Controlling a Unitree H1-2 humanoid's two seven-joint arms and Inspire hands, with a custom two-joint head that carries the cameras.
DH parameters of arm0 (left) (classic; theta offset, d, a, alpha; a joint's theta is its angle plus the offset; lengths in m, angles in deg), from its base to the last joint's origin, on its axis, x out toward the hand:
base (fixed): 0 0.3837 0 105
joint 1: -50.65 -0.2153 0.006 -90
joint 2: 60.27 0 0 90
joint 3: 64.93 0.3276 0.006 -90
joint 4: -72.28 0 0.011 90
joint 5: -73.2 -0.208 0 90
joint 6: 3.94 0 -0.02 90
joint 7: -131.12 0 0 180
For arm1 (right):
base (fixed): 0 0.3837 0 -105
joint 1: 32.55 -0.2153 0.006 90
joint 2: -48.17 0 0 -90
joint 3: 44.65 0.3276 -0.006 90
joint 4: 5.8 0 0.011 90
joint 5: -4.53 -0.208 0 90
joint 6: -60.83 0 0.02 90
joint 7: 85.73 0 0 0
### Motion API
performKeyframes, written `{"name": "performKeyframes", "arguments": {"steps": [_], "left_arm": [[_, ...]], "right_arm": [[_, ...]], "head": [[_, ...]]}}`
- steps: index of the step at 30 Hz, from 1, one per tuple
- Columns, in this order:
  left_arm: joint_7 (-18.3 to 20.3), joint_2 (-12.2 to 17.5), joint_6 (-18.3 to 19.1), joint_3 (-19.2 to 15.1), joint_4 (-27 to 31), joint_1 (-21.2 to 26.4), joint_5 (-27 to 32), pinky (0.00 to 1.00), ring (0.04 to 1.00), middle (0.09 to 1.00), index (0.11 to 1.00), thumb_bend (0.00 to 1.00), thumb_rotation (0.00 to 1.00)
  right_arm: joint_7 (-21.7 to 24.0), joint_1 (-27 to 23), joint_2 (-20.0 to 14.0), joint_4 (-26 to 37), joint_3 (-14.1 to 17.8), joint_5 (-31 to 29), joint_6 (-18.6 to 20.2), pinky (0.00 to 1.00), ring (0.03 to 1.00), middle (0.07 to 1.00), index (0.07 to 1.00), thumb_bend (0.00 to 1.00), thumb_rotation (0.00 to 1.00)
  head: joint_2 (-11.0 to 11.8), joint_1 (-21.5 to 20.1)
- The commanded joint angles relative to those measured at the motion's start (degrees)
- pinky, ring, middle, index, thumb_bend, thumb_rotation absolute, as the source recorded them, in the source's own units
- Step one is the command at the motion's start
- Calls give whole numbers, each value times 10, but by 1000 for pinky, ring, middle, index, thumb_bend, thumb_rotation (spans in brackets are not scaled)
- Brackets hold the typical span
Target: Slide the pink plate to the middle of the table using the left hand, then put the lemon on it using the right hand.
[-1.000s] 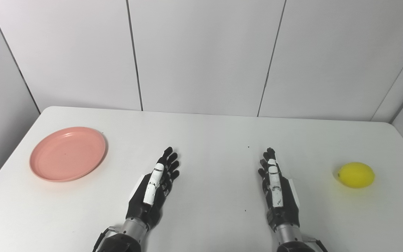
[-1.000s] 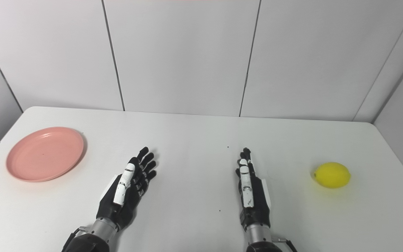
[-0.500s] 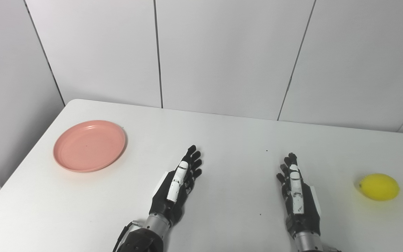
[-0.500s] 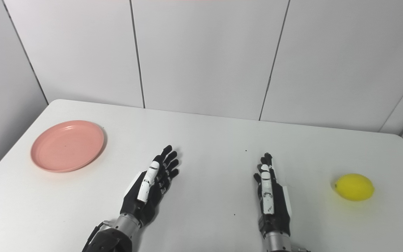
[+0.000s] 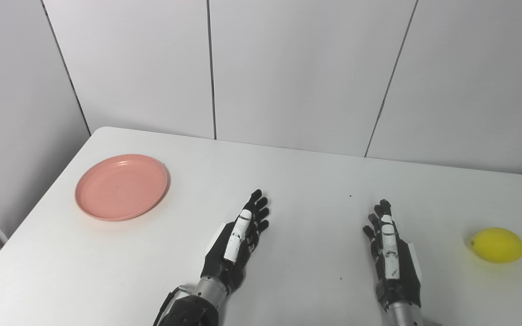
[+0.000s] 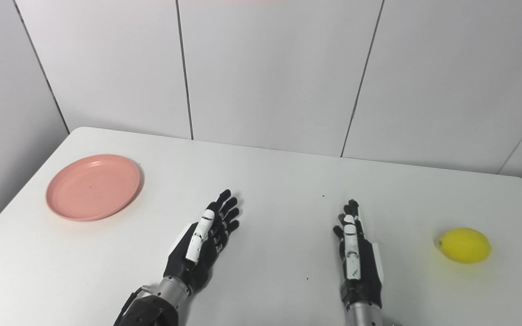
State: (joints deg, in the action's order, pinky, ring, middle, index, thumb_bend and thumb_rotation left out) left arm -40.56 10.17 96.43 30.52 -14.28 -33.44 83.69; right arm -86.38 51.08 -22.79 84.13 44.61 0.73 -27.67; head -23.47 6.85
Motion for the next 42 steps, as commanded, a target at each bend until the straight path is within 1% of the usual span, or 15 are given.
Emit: {"name": "performKeyframes", "arguments": {"steps": [1,3,7,12,17,22,25,30,32,36,40,42], "left_arm": [[-2,-5,-18,2,18,10,-5,1000,1000,1000,1000,418,1000],[-2,-2,-16,1,21,11,-7,1000,1000,1000,1000,433,1000],[4,8,-18,-3,26,16,-8,1000,1000,1000,1000,440,1000],[6,26,8,-10,48,25,-3,1000,1000,1000,1000,456,1000],[4,44,12,-17,68,37,-8,1000,1000,1000,998,479,1000],[8,58,12,-22,86,49,-3,1000,983,995,991,472,1000],[9,66,24,-27,107,59,4,998,970,983,977,485,1000],[7,77,43,-30,139,74,-3,997,974,981,974,473,1000],[8,85,45,-33,149,83,-3,997,977,984,977,467,1000],[5,91,50,-45,163,97,3,996,976,987,976,453,1000],[-5,99,55,-67,171,115,6,1000,974,979,970,464,1000],[-3,107,57,-76,173,123,10,1000,980,984,977,461,1000]], "right_arm": [[2,-9,1,9,2,-3,-21,1000,986,995,1000,259,1000],[1,-8,1,11,2,-1,-17,1000,983,994,1000,263,1000],[3,-8,-2,7,0,3,-23,1000,982,993,1000,260,1000],[4,-7,-3,6,0,2,-22,1000,982,991,997,264,1000],[3,-8,-4,4,-1,4,-28,1000,981,990,996,264,1000],[3,-9,-4,1,-1,6,-30,1000,978,987,994,266,1000],[2,-8,-4,3,-1,7,-26,1000,978,986,993,269,1000],[3,-8,-4,6,-1,6,-20,1000,984,987,995,268,1000],[2,-8,-4,6,0,7,-20,1000,983,987,994,264,1000],[0,-8,-3,4,1,5,-21,1000,982,986,992,267,1000],[4,-8,-5,3,0,3,-25,1000,985,989,997,255,1000],[7,-8,-6,2,1,-1,-25,1000,988,990,997,255,1000]], "head": [[-1,1],[0,2],[-1,4],[-1,4],[-1,4],[1,5],[3,9],[4,11],[5,12],[6,13],[6,15],[6,17]]}}
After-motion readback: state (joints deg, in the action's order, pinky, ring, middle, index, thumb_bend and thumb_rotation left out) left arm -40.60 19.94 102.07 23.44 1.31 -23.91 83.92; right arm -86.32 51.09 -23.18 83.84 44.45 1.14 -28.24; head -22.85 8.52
